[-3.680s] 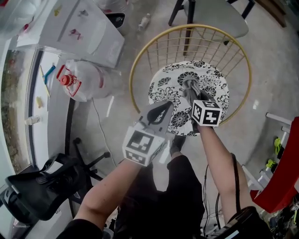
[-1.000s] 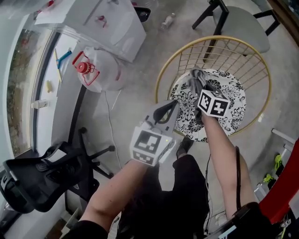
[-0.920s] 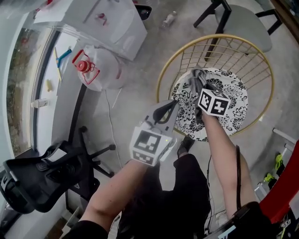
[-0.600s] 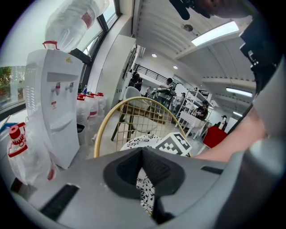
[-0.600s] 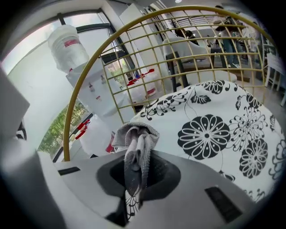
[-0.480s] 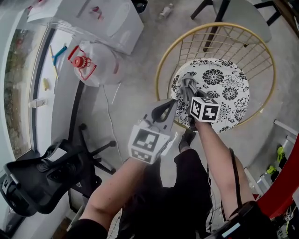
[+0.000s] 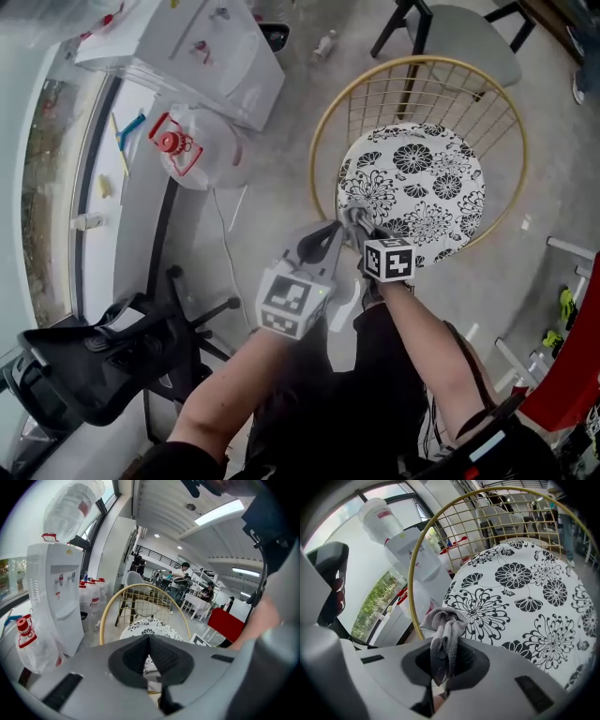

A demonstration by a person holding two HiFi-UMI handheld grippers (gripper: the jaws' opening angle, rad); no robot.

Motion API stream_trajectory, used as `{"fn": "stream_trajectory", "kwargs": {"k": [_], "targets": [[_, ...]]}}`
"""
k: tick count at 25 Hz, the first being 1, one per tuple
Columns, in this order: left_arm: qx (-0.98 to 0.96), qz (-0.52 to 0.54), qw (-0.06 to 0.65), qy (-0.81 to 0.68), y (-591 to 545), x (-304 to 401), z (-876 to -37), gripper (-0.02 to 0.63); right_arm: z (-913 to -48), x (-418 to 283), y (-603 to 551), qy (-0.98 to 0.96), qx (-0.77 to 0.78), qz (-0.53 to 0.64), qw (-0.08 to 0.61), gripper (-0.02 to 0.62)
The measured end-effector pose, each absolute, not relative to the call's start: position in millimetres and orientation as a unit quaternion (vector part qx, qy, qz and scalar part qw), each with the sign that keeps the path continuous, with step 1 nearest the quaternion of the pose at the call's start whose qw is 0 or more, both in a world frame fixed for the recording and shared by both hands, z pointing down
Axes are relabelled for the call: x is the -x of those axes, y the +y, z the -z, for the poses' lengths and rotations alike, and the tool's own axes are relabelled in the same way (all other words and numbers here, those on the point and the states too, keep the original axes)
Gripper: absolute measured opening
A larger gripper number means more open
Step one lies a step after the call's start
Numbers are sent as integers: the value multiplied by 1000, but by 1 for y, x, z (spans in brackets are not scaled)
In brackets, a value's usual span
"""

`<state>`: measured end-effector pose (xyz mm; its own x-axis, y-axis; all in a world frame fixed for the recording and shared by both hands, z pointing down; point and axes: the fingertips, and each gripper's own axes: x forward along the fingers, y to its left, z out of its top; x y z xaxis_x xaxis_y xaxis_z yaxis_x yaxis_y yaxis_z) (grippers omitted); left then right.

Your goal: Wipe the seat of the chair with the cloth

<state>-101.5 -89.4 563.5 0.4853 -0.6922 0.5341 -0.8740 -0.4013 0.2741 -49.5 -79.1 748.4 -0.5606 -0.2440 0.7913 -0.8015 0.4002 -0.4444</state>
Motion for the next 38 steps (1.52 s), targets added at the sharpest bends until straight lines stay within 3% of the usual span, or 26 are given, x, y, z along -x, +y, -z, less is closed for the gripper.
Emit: {"fn": "stream_trajectory", "kwargs": {"k": [7, 23, 38], "targets": [[-826, -167, 249, -477, -76, 93, -525, 6, -697, 35, -75, -787, -344, -414, 302, 21], [-868, -112, 209, -436, -72, 48, -398, 7, -474, -35, -134, -828, -425, -336, 142, 21], [-882, -72, 156, -438, -77, 41, -298, 6, -329, -74, -135, -857, -446, -249, 68, 21]]}}
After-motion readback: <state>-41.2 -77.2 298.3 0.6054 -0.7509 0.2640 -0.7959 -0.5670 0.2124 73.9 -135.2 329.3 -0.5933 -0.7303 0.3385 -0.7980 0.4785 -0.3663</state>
